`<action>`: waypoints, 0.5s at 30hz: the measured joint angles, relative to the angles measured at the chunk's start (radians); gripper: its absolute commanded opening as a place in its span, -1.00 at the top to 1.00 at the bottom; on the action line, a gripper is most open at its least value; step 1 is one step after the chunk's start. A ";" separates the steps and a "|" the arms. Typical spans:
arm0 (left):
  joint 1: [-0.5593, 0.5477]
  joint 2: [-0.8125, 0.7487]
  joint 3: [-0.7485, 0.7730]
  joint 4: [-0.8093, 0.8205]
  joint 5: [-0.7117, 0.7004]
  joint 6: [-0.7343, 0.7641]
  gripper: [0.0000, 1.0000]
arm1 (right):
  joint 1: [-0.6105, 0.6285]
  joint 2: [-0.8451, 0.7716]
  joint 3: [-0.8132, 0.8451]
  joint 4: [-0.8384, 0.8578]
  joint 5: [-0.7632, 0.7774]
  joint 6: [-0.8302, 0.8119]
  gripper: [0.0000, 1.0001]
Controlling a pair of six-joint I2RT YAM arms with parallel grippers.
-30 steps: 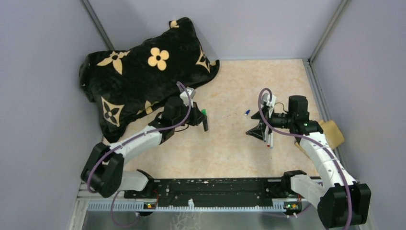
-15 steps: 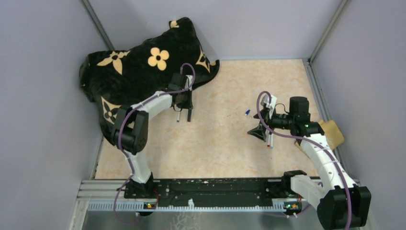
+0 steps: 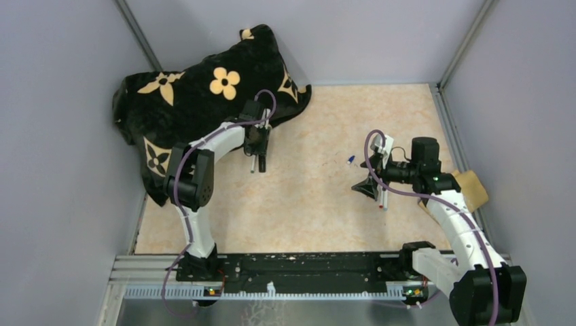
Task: Insert the pens into the pen caps
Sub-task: Place the pen at the center of the board.
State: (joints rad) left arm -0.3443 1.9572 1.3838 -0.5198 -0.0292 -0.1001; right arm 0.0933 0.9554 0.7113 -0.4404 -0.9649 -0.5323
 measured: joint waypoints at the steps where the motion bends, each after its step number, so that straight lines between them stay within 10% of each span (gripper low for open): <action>1: 0.000 -0.013 -0.002 -0.003 0.003 0.000 0.11 | -0.003 0.000 0.000 -0.001 0.000 0.000 -0.69; 15: 0.000 -0.600 -0.338 0.212 0.248 -0.028 -0.25 | -0.078 -0.015 -0.005 -0.013 -0.003 -0.011 -0.69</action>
State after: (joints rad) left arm -0.3443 1.3571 1.0458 -0.3077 0.2188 -0.1280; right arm 0.0154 0.9401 0.7063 -0.4530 -0.9684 -0.5438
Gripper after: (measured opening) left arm 0.520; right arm 0.844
